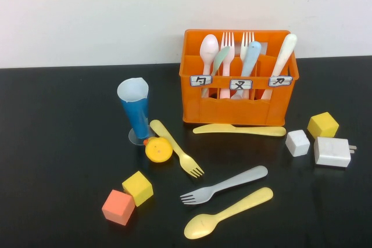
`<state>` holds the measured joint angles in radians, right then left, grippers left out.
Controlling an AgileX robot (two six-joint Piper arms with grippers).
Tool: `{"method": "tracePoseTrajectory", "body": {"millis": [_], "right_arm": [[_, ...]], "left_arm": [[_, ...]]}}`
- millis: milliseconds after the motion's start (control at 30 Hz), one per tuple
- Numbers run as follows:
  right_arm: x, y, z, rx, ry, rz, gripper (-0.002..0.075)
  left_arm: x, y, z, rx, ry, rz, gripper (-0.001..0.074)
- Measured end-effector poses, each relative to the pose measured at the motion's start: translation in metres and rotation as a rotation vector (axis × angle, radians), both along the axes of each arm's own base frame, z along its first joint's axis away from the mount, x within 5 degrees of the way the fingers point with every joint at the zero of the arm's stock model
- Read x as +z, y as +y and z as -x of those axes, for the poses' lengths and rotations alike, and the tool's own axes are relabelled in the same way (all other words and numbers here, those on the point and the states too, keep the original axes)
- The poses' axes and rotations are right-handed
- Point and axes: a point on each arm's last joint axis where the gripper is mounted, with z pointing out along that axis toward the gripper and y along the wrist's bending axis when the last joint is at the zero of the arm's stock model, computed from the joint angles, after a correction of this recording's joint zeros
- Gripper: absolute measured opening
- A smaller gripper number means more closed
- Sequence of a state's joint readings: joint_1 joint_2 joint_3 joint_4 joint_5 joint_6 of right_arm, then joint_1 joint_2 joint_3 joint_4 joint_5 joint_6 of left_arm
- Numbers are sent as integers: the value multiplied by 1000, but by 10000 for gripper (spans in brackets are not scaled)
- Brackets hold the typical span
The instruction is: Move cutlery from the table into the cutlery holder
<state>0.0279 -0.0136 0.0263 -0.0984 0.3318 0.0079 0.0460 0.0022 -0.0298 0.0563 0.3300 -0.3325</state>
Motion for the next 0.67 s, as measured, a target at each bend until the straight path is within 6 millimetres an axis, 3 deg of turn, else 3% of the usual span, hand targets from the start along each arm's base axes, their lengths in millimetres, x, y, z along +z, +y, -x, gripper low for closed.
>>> {"method": "tracePoseTrajectory", "body": {"millis": [100,667], "right_arm": [[0,0,0,0,0,0,-4],[0,0,0,0,0,0,-4]], "left_arm": [[-16,0,0,-11,42,-42,0],[-18,-4,0,-75,56,-117,0]]}}
